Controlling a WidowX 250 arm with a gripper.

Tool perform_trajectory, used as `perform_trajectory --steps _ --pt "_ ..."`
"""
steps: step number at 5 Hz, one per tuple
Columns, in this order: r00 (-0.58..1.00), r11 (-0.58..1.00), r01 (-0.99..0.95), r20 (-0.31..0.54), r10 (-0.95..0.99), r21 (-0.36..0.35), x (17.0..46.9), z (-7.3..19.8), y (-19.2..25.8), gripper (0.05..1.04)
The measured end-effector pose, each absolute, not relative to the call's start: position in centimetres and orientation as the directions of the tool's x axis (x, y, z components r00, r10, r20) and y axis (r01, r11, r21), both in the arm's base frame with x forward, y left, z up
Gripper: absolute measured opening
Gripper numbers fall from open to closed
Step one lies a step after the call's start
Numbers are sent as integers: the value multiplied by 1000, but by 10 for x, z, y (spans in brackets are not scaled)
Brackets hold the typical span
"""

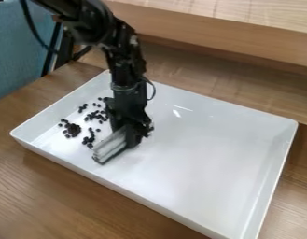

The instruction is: Sweep into pile

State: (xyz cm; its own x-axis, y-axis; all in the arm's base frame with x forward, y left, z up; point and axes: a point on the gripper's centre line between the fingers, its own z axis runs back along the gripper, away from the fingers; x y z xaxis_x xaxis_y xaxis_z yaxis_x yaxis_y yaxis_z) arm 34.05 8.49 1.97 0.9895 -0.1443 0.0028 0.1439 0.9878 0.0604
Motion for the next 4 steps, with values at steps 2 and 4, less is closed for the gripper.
perform_trajectory --steps 2,4 --pt "881 883 467 -109 -460 43 351 21 108 401" --pt "859 858 511 -63 -508 42 373 23 122 400"
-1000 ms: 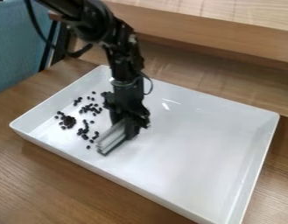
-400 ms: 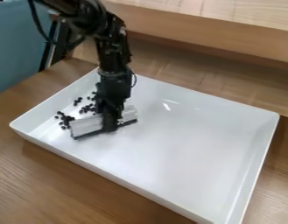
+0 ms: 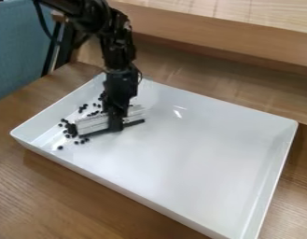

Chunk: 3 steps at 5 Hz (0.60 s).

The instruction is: Sweep into pile

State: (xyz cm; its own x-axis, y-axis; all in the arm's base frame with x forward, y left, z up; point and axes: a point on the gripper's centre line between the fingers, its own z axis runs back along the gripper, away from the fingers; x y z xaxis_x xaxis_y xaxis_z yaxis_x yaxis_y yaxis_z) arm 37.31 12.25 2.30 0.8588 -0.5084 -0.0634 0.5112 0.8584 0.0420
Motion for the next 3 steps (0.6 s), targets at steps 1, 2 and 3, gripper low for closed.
perform_trajectory --steps 1,2,3 --pt "870 869 492 -61 -489 56 380 22 137 400" --pt "876 874 481 -61 -478 64 384 22 145 401" --pt "880 878 474 -60 -471 66 389 23 150 400"
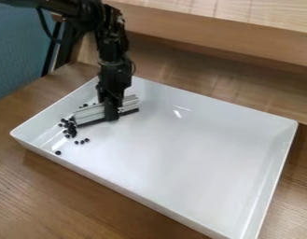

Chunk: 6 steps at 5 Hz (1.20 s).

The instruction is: Sweep into pile

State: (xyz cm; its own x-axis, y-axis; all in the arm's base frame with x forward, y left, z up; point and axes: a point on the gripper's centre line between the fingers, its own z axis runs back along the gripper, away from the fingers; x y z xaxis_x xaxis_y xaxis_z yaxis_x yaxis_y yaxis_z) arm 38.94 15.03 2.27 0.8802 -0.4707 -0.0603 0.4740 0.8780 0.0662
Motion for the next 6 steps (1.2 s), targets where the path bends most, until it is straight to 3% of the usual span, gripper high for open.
perform_trajectory --steps 3,6 --pt "869 867 495 -63 -491 60 394 22 150 400" --pt "873 873 488 20 -488 -2 379 21 114 400"
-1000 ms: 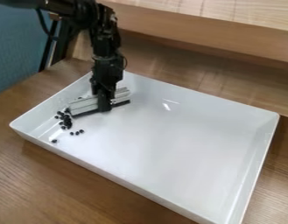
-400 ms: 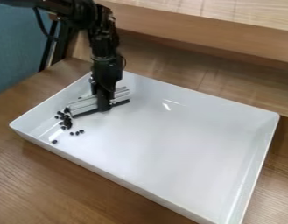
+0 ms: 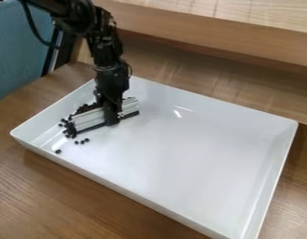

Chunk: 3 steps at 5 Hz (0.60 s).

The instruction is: Sweep into pile

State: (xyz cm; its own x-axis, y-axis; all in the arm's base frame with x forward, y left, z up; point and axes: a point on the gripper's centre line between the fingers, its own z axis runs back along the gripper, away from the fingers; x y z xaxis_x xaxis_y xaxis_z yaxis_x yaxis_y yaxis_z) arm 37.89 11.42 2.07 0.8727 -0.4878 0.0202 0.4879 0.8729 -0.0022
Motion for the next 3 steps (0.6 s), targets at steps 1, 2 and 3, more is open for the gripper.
perform_trajectory --steps 1,2,3 --pt "896 897 442 38 -442 -17 374 21 106 453" --pt "929 929 367 50 -365 -37 372 21 102 582" --pt "955 954 297 43 -295 -47 371 22 96 876"
